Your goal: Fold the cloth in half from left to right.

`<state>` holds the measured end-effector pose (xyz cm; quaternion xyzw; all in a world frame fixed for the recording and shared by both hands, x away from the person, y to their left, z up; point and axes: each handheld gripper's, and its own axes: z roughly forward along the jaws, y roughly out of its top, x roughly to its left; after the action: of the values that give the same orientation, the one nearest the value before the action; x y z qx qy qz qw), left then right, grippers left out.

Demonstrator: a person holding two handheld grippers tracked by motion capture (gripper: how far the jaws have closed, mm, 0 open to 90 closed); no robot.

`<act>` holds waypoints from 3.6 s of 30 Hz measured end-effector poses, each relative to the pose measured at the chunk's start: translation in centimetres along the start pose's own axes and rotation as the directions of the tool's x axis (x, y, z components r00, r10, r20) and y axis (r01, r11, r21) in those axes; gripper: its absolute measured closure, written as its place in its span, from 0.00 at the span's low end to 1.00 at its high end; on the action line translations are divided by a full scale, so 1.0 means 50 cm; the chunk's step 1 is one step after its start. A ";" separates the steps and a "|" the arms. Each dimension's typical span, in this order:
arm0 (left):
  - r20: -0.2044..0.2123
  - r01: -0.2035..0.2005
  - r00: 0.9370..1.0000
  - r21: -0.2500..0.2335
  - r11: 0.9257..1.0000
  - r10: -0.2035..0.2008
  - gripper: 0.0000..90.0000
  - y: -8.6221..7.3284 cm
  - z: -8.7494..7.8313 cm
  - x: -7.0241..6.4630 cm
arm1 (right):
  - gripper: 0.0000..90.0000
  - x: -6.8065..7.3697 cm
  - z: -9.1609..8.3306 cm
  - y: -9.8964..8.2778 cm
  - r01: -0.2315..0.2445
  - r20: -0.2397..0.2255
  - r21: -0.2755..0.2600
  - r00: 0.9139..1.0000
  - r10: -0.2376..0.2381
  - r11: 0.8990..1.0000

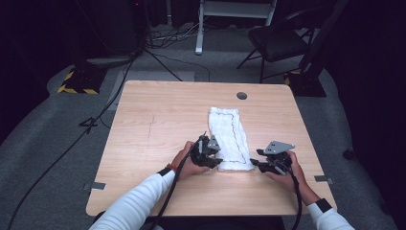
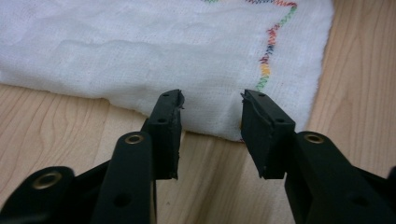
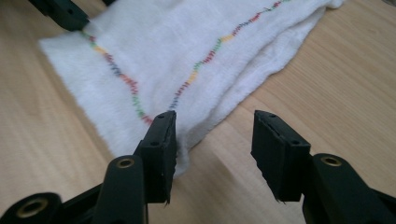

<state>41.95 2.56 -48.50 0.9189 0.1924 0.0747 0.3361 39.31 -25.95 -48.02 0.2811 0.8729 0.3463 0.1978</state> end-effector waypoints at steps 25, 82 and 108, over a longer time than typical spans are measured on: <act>0.048 -0.011 0.999 0.032 0.999 0.009 0.89 -0.009 -0.007 -0.008 | 0.60 -0.008 0.034 -0.001 -0.039 -0.113 0.026 0.993 0.042 0.999; -0.208 0.217 0.948 -0.128 0.968 -0.240 0.27 0.073 -0.001 0.220 | 0.50 -0.158 0.137 0.169 -0.167 0.039 -0.045 0.985 0.169 0.985; -0.245 0.334 0.905 -0.098 0.937 -0.348 0.38 0.082 0.074 0.287 | 0.51 -0.201 0.250 0.176 -0.260 0.044 0.038 0.965 0.258 0.965</act>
<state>57.29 3.32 -48.56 0.8441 0.3902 0.1390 0.3405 56.82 -20.79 -48.73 0.4035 0.8320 0.3448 0.1614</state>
